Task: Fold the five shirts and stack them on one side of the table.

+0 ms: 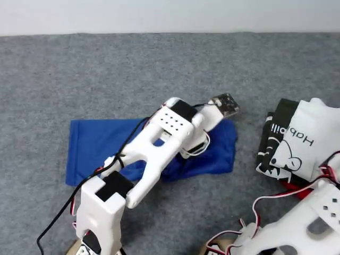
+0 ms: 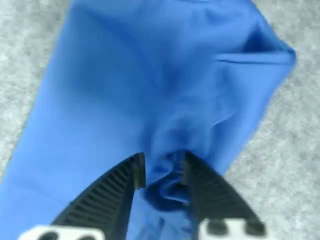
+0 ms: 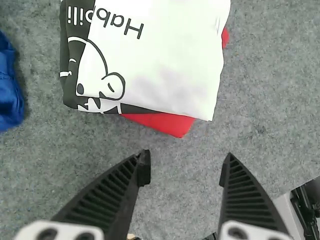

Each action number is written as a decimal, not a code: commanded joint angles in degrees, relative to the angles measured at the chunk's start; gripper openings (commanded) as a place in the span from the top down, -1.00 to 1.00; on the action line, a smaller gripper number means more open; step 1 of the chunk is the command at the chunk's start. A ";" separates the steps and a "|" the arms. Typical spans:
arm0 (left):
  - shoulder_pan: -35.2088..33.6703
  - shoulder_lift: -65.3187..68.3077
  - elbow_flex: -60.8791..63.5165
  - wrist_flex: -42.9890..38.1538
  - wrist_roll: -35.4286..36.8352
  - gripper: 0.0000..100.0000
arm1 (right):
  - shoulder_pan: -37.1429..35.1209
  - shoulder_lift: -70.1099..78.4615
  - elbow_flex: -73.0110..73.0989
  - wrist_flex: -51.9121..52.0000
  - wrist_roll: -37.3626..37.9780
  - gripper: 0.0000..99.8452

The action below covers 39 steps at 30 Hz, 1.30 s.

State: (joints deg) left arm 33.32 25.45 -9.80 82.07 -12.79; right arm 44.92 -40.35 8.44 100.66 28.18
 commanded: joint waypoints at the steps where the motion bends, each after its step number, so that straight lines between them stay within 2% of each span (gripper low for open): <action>1: -1.49 -0.44 -1.10 -1.23 -0.79 0.68 | 0.75 -1.36 -0.35 2.33 0.26 0.52; 9: -7.74 -1.05 -1.54 -2.55 -6.15 0.69 | 0.75 -1.71 -0.35 2.42 0.26 0.52; 14: -7.21 -2.46 -7.96 8.00 -6.24 0.69 | 0.40 -6.02 3.16 2.33 0.35 0.52; 19: -2.73 -5.80 -15.69 18.55 -5.89 0.69 | 0.40 -11.91 10.37 2.24 3.34 0.52; 25: 4.92 -11.16 -8.75 18.46 -3.96 0.77 | 0.40 -15.25 12.57 2.15 3.52 0.52; 28: 5.98 -10.11 -3.30 17.58 -3.96 0.77 | 0.31 -15.25 12.57 2.15 3.52 0.52; 31: 3.16 -7.82 0.22 14.07 -4.04 0.77 | 0.31 -15.25 12.57 2.15 3.52 0.52; 35: -3.87 -2.73 1.54 8.26 -4.31 0.77 | 0.31 -15.25 12.57 2.15 3.60 0.52; 39: -9.05 3.08 1.19 6.07 -5.80 0.77 | 0.31 -15.25 12.57 2.15 4.22 0.52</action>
State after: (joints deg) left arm 27.34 26.95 -8.31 90.07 -17.01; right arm 45.01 -55.03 21.27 100.66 31.25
